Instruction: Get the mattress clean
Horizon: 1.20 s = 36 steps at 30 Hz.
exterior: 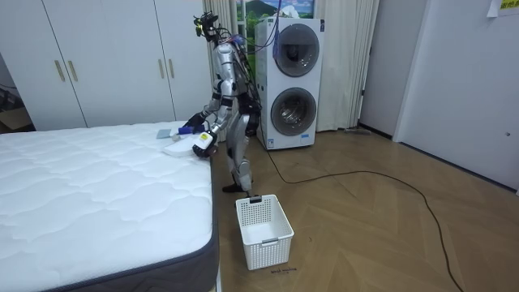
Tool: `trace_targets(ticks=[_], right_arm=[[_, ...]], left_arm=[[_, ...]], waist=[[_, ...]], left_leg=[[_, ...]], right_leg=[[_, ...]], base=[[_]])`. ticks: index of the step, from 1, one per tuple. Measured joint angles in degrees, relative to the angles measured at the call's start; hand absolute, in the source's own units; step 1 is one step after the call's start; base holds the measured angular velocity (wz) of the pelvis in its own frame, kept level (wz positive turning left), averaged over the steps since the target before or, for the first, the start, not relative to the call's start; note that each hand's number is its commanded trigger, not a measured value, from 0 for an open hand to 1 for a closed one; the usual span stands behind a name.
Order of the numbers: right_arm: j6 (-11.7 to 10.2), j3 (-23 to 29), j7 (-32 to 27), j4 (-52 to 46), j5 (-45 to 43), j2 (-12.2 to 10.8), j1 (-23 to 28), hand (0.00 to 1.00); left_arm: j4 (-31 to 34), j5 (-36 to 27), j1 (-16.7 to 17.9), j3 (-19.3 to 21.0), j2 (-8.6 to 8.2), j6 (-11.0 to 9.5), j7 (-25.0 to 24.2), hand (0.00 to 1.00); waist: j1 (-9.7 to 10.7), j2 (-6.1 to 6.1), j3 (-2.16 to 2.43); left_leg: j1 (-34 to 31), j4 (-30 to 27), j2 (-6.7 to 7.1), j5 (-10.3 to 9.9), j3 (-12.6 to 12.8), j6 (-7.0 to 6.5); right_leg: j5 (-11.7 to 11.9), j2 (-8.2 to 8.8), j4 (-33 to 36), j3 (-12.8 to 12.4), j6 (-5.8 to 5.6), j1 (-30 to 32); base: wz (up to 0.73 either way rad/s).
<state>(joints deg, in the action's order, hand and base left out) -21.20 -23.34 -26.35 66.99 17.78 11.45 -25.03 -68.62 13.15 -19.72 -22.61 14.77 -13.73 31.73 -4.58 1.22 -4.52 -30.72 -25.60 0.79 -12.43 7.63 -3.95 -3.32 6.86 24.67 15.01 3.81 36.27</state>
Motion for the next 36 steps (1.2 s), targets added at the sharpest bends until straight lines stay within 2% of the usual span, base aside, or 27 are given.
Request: trace_targets(ticks=[1, 6, 8, 10, 14, 20, 26, 31, 36], right_arm=[[0.0, -0.09, -0.46, 0.38, -0.79, 0.01, 0.0, 1.0], [0.06, 1.15, -3.69, 1.97, -5.68, 0.9, -0.33, 1.0], [0.26, 2.05, -3.73, 2.32, -7.28, 3.23, -0.66, 1.0], [1.13, 2.11, -4.37, 2.42, -7.3, 4.54, -0.76, 1.0], [2.69, 2.13, -6.25, 4.44, -7.28, 5.77, -1.72, 1.0], [5.09, 1.75, -7.28, 5.31, -9.39, 5.98, -2.07, 1.0], [6.36, -0.15, -8.07, 5.82, -9.15, 5.85, -1.88, 1.0], [7.55, -0.02, -7.94, 6.74, -8.87, 4.33, -1.91, 1.0], [7.47, -0.03, -6.96, 6.6, -6.6, 3.68, -0.86, 1.0]], left_arm=[[0.0, 0.0, 0.02, -0.07, -0.05, 0.06, 0.01, 1.0], [0.45, 0.03, 0.02, -0.17, -0.26, 0.61, 0.32, 1.0], [1.51, 0.01, 0.65, -0.15, -0.31, 0.97, 0.32, 1.0], [2.22, 0.0, 1.02, -0.15, -0.64, 1.35, 0.3, 1.0], [2.24, -0.01, 1.51, -0.13, -1.39, 2.23, 0.09, 1.0], [2.35, -0.03, 1.63, -0.09, -1.44, 2.46, -0.62, 1.0], [2.19, -0.05, 1.68, -0.23, -1.65, 2.85, -0.83, 1.0], [2.21, -0.04, 2.14, -0.24, -2.4, 3.45, -0.1, 1.0], [2.38, 0.01, 2.66, -0.57, -2.47, 3.44, 0.35, 1.0]], waist=[[-0.12, 0.02, 0.0], [-0.26, 0.53, -0.03], [-0.7, 0.85, 0.06], [-1.23, 1.31, 0.13], [-2.32, 1.74, 0.38], [-2.34, 1.59, 0.47], [-1.78, 1.49, 0.51], [-1.37, 0.92, 0.6], [-0.38, 0.74, 0.6]], left_leg=[[-0.05, -0.07, 0.0, 0.0, -0.07, 0.0], [-1.18, -1.01, -0.06, -0.01, -0.77, -0.01], [-1.67, -1.36, -0.08, -0.01, -0.81, -0.01], [-1.82, -1.35, -0.08, -0.01, -0.9, -0.01], [-1.66, -1.1, -0.09, 0.19, -1.4, 0.3], [-1.66, -1.28, -0.08, 0.36, -2.18, 0.63], [-1.18, -1.33, 0.0, 0.39, -2.5, 0.63], [-0.39, -1.24, 0.07, 0.39, -2.19, 0.62], [-0.46, -1.65, 0.05, 0.37, -2.23, 0.58]], right_leg=[[0.02, -0.01, -0.02, 0.04, 0.01, -0.02], [0.18, 0.14, -0.12, 1.01, 0.15, 0.28], [0.22, 0.09, -0.02, 0.96, 0.16, 0.66], [0.24, 0.06, -0.02, 0.96, 0.18, 0.85], [-0.04, 0.04, 0.26, 1.39, 0.43, 0.72], [-1.21, 0.3, 1.14, 2.33, 0.63, 0.58], [-1.45, 0.36, 1.04, 2.31, 0.4, -0.13], [-1.71, 0.48, 1.34, 1.98, 0.22, -0.91], [-2.26, 0.59, 1.82, 2.16, 0.03, -1.35]], base=[[0.0], [0.05], [0.0], [0.0], [0.05], [0.11], [0.05], [0.02], [0.1]])
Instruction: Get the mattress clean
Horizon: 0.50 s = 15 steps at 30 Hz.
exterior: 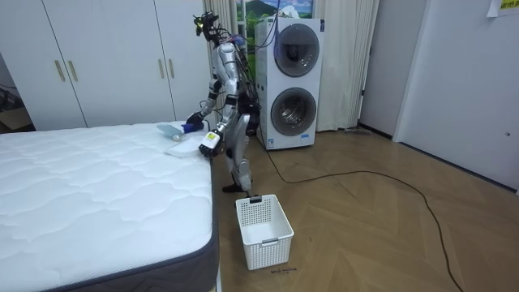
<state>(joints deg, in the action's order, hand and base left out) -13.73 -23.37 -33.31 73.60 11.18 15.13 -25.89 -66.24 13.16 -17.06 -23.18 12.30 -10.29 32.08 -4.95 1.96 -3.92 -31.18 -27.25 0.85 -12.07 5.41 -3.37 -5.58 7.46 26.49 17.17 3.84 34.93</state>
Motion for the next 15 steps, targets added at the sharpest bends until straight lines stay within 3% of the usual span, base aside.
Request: trace_targets(ticks=[6, 15], right_arm=[[-0.65, 0.08, 1.37, 0.21, 4.66, -0.19, 0.41, 1.0], [-0.62, 4.61, 3.55, 0.16, 6.52, 0.33, 0.1, 1.0]], left_arm=[[0.16, 0.03, 0.03, -0.12, 0.07, -0.69, 0.53, 1.0], [-0.2, 1.35, -0.15, -0.21, -0.07, -0.91, 1.38, 1.0]], waist=[[0.28, 0.0, 0.01], [0.82, -0.23, 0.12]], left_leg=[[-0.12, -0.02, -0.04, -0.02, -0.02, -0.01], [-0.06, 0.17, 0.3, 0.08, -0.5, -0.15]], right_leg=[[0.01, 0.05, 0.09, 0.22, 0.02, 0.06], [0.08, 0.3, 0.22, 0.01, -0.14, 0.08]], base=[[0.02], [0.02]])
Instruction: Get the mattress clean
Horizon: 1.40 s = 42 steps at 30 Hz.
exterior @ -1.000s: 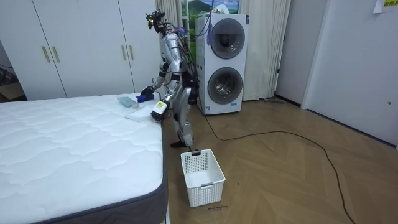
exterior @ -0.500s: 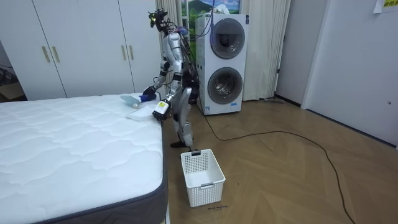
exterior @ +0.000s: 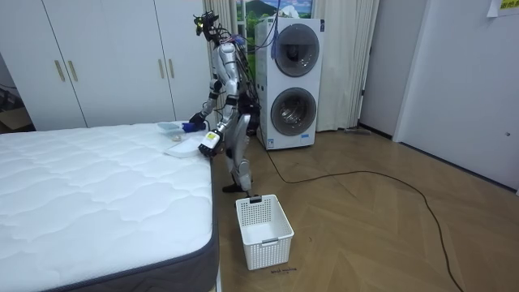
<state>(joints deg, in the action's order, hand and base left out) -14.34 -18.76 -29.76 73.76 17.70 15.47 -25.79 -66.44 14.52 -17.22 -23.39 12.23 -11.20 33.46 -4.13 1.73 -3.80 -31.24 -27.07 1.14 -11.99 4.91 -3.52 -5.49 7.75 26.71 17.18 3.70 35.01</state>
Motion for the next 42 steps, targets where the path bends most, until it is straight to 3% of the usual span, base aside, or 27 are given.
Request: trace_targets(ticks=[3, 7, 11, 15, 20, 23, 29, 34, 38, 42], right_arm=[[0.82, 0.07, 0.49, 0.09, -0.24, 0.95, -0.35, 1.0], [3.29, 0.16, 0.47, 2.14, -0.12, 3.14, -1.27, 1.0], [5.43, 0.31, 0.26, 2.65, 0.33, 7.54, -3.16, 1.0], [6.55, 0.24, -0.21, 3.16, -1.45, 10.83, -5.13, 1.0], [9.21, -1.47, -0.31, 4.21, -12.2, 14.35, -9.14, 1.0], [10.68, -3.49, -0.34, 4.15, -17.93, 14.79, -10.5, 1.0], [13.31, -5.63, 0.36, 4.13, -34.29, 15.21, -15.04, 1.0], [14.56, -7.98, 1.74, 3.43, -46.72, 15.28, -18.1, 1.0], [15.87, -12.99, 3.15, 0.36, -57.33, 15.31, -18.21, 1.0], [17.72, -15.18, 4.84, -1.26, -63.72, 15.31, -18.19, 1.0]], left_arm=[[-0.02, 1.19, -0.76, -0.01, 0.35, 0.39, 0.13, 1.0], [0.16, 3.23, -1.68, -0.79, 2.9, 0.51, 0.21, 1.0], [0.26, 4.2, -4.56, -4.0, 6.12, 0.81, 0.97, 1.0], [0.34, 7.65, -6.4, -5.11, 7.51, 1.74, 2.08, 1.0], [1.16, 10.93, -7.6, -6.35, 10.64, 2.57, 2.46, 1.0], [1.17, 11.54, -8.01, -6.98, 11.97, 2.68, 2.95, 1.0], [2.26, 13.98, -7.98, -7.29, 13.01, 4.23, 3.59, 1.0], [2.31, 15.17, -8.28, -7.24, 13.12, 5.21, 3.57, 1.0], [2.32, 15.31, -8.55, -7.35, 13.16, 6.51, 3.42, 1.0], [2.4, 15.73, -9.42, -7.31, 13.16, 6.84, 2.51, 1.0]], waist=[[0.2, -0.66, -0.06], [0.39, -2.88, -0.11], [0.83, -4.19, -0.74], [1.02, -4.85, -1.12], [1.07, -6.56, -1.6], [1.11, -7.34, -1.67], [0.92, -8.19, -1.56], [0.6, -9.32, -1.8], [0.2, -10.73, -1.88], [-0.64, -10.96, -1.95]], left_leg=[[0.19, 0.27, 0.05, 0.23, 0.71, -0.31], [0.21, 0.22, 0.33, 0.27, 1.27, -0.39], [-1.02, -0.75, 0.55, 0.22, 1.46, -0.58], [-1.23, -0.84, 0.48, 0.14, 1.56, -0.66], [-1.41, -0.8, 0.12, 0.15, 2.58, -0.65], [-1.52, -0.77, -0.18, 0.15, 2.9, -0.61], [-1.69, -0.74, -0.31, 0.16, 3.22, -0.61], [-0.99, -0.75, -0.38, 0.22, 3.26, -0.52], [-0.72, -0.22, -0.42, 0.18, 3.42, -0.51], [-0.65, -0.01, -0.89, 0.11, 3.39, -0.44]], right_leg=[[0.14, 0.07, 0.27, -0.89, -0.21, 0.15], [0.07, 0.34, 1.11, -1.81, -0.32, 0.89], [0.18, 0.31, 2.03, -3.07, -0.55, 2.24], [0.47, -0.05, 1.86, -3.25, -0.54, 2.47], [0.77, -0.05, 2.12, -3.82, -0.26, 3.22], [0.92, -0.31, 1.7, -3.85, -0.1, 3.22], [0.96, -0.32, 1.95, -4.02, -0.1, 3.71], [0.99, -0.2, 1.95, -3.7, -0.04, 3.22], [1.23, -0.28, 1.77, -3.67, 0.13, 3.01], [2.05, -0.59, 0.35, -2.49, 0.45, 2.23]], base=[[0.0], [-0.04], [-0.03], [-0.01], [-0.1], [-0.06], [-0.02], [-0.01], [-0.01], [-0.02]])
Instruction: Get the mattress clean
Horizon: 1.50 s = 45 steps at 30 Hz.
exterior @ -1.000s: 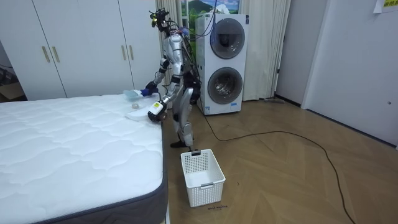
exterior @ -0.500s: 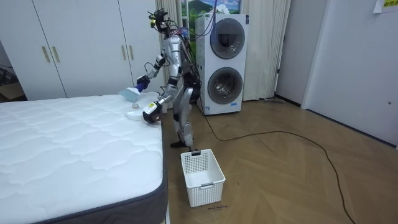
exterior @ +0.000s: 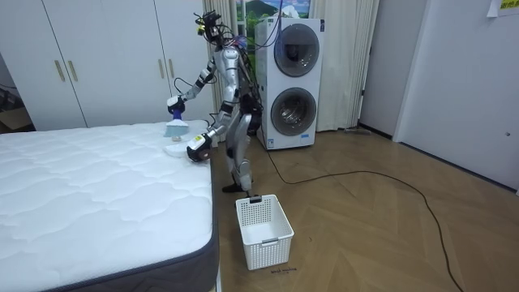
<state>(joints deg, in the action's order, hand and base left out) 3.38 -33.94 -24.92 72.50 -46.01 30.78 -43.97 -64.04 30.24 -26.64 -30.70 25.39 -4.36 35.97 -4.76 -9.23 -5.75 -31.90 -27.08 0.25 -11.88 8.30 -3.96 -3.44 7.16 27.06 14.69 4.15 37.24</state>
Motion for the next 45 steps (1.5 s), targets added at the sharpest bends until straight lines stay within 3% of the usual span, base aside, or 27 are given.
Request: trace_targets(ticks=[7, 14, 21, 26, 39, 45], right_arm=[[2.73, -3.34, 3.62, -3.97, -11.17, 1.13, -0.27, 1.0], [5.7, -7.69, 9.56, -4.46, -11.36, 1.13, -0.14, 1.0], [7.35, -7.85, 13.73, -4.89, -13.06, 1.24, 0.07, 1.0], [7.5, -7.8, 14.04, -3.11, -12.37, 1.47, 0.14, 1.0], [7.67, -7.35, 10.56, -1.44, -10.47, 1.06, 1.48, 1.0], [9.89, -7.34, 9.78, -1.42, -10.61, -1.73, 2.6, 1.0]], left_arm=[[0.13, 0.89, -0.5, 0.37, 0.06, 0.24, -0.17, 1.0], [1.72, 0.82, -0.54, 0.32, -0.06, 0.29, -1.41, 1.0], [2.26, 0.99, -0.62, 0.35, -0.4, 0.32, -2.0, 1.0], [2.19, 0.87, -1.13, 0.32, -2.08, 1.79, -1.97, 1.0], [2.38, 0.86, -2.05, 0.39, -2.16, 3.23, -4.3, 1.0], [2.24, 0.9, -1.76, 0.16, -2.43, 5.06, -5.55, 1.0]], waist=[[-1.35, -0.11, -0.05], [-3.19, 0.06, -0.09], [-3.83, 0.29, -0.16], [-4.02, 1.71, -0.33], [-3.62, 2.27, -0.22], [-3.52, 2.36, -0.23]], left_leg=[[-0.49, 0.21, -0.61, -0.04, -0.08, 0.4], [-0.77, 0.19, -1.39, 0.07, -0.75, 0.61], [-0.73, 0.57, -1.55, 0.04, -1.29, 0.68], [-0.68, 0.68, -1.39, 0.04, -2.26, 0.68], [-0.72, 1.7, -1.29, 0.35, -2.89, 1.15], [0.56, 1.81, -1.38, 0.46, -2.89, 1.27]], right_leg=[[0.7, -0.3, -1.63, 2.07, 0.8, -0.18], [1.31, -1.17, -4.13, 3.68, 1.02, -1.4], [1.43, -1.43, -5.4, 4.68, 1.01, -2.16], [1.42, -1.22, -5.56, 6.0, 0.99, -2.73], [1.43, -1.31, -6.03, 6.61, 1.02, -2.82], [1.44, -1.6, -6.4, 6.38, 1.04, -4.13]], base=[[-0.02], [0.01], [0.02], [0.08], [0.02], [-0.02]])
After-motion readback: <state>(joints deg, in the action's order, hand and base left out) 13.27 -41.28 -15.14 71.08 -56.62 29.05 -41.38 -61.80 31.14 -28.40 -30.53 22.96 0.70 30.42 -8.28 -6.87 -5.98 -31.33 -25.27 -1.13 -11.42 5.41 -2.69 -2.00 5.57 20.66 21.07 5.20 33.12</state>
